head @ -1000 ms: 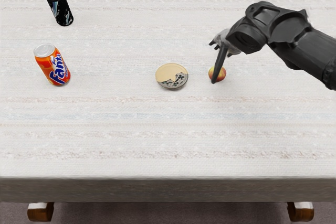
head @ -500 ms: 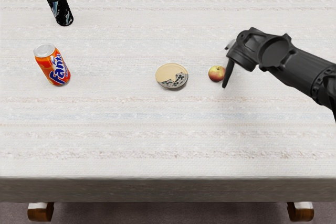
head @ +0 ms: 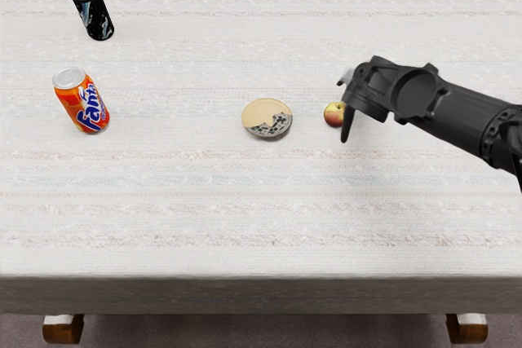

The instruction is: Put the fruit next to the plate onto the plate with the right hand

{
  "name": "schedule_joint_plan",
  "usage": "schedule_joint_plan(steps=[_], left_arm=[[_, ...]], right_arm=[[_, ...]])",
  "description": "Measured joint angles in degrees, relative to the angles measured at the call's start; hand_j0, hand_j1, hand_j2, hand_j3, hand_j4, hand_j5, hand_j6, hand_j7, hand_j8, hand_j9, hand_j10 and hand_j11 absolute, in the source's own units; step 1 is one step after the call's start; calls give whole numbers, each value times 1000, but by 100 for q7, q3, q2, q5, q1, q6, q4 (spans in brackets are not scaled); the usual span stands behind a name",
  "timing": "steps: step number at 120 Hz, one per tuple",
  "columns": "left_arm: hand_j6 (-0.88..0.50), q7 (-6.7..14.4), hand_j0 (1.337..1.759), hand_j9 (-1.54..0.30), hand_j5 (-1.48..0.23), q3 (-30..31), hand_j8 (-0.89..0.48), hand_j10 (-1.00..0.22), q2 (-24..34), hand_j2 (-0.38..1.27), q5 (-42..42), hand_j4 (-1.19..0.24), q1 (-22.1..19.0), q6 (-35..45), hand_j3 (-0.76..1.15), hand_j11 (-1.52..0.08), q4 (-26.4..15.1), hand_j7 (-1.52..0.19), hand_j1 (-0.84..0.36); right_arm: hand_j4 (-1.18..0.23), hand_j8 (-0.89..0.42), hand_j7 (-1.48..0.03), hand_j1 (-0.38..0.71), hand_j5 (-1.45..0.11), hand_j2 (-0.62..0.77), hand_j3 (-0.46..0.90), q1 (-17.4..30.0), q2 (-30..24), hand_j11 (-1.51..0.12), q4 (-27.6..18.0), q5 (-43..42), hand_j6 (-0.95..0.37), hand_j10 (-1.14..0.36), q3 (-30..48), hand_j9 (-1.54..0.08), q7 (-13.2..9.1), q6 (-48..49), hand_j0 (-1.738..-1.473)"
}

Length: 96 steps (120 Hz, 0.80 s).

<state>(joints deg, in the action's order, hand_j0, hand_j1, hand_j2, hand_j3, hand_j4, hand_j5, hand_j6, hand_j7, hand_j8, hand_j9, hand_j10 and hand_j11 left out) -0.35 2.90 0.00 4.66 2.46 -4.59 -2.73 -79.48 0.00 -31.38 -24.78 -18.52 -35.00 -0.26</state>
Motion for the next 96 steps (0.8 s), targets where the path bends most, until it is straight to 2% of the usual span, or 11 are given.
schedule_joint_plan(steps=[37,96], left_arm=[[-3,0,1658,-3,-3,0,-3,-3,0,1,0,-3,0,1,0,-3,0,-3,347],[-3,0,1658,-3,-3,0,-3,-3,0,1,0,-3,0,2,0,-3,0,-3,347]], right_arm=[[-197,-197,-253,-117,-253,-38,0,91,0,-253,109,-152,-198,-196,-6,-253,0,-250,-1658],[-212,-213,-273,-98,-273,-40,0,176,0,-273,128,-140,-213,-212,30,-273,0,-271,-1658]])
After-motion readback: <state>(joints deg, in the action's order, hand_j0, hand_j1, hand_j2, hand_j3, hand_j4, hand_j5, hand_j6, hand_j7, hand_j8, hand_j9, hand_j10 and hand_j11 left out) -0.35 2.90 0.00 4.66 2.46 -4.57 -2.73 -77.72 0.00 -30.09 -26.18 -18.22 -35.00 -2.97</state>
